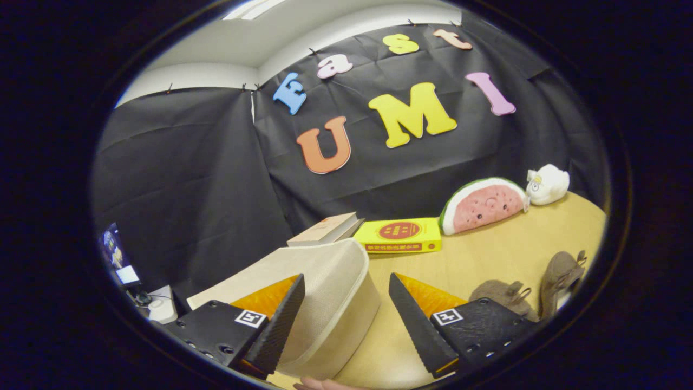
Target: Open the storage box then place both shoes into the box .Put the left shoe in first, then the right shoe, with the right side of both shoes facing outward in a uniform manner.
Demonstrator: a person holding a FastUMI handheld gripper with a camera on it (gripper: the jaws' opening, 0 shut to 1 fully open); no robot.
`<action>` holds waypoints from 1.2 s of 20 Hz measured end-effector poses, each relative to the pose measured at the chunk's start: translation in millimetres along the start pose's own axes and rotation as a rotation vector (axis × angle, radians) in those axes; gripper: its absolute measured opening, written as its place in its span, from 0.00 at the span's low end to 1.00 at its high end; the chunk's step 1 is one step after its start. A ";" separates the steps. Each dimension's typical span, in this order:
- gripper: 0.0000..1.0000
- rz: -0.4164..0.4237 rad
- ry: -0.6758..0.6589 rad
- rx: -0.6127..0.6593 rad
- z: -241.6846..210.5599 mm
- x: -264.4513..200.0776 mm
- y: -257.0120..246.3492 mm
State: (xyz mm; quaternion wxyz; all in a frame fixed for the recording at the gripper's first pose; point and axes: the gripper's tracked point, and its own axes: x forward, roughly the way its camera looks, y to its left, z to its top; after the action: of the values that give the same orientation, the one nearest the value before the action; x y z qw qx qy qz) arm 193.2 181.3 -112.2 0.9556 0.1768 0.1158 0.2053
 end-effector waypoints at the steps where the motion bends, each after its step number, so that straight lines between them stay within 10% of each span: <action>1: 0.95 0.027 -0.002 0.027 0.0 6.2 2.0; 14: 0.93 0.347 0.409 0.368 -28.8 42.3 17.2; 24: 0.73 0.260 0.522 0.361 -19.2 30.7 7.5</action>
State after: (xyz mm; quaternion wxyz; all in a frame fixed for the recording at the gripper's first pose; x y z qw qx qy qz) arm 212.2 206.5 -131.4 0.8129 0.2977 0.3675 0.3399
